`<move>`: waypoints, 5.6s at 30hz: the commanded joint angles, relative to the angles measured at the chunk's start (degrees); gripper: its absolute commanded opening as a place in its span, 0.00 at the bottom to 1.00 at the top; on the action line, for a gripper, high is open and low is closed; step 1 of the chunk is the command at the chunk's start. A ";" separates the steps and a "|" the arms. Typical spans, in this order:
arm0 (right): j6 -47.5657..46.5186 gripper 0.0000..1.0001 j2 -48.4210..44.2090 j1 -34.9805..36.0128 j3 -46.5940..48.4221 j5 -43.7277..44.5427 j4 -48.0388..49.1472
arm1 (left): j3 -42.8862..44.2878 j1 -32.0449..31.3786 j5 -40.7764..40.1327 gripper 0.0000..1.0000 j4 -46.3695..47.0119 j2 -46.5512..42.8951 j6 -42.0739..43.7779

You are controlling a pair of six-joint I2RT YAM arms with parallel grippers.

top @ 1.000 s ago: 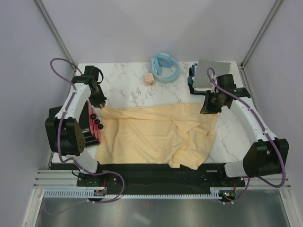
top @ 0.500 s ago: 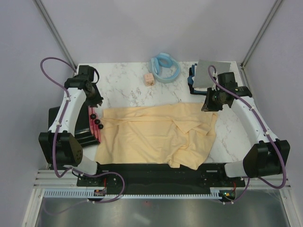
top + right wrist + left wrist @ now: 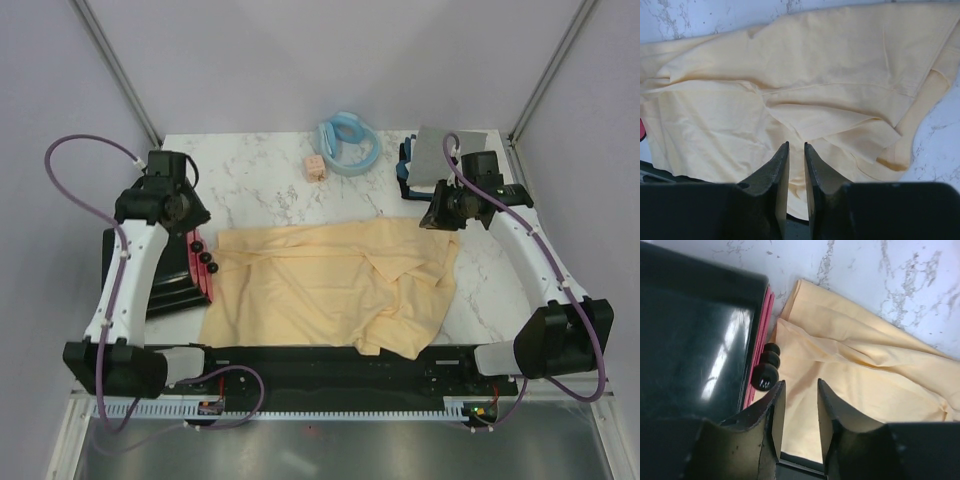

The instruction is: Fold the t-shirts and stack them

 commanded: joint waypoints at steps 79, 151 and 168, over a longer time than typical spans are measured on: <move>9.78 0.25 -3.57 3.71 4.39 -9.25 2.00 | -13.33 20.52 -7.87 0.47 -8.92 -8.76 -24.47; -3.31 0.35 21.13 8.64 4.57 7.79 6.40 | 6.73 -4.79 14.19 0.41 1.27 31.42 5.59; -2.87 0.24 31.15 8.72 10.46 14.21 1.21 | 18.41 -6.46 9.88 0.29 -6.54 47.15 4.98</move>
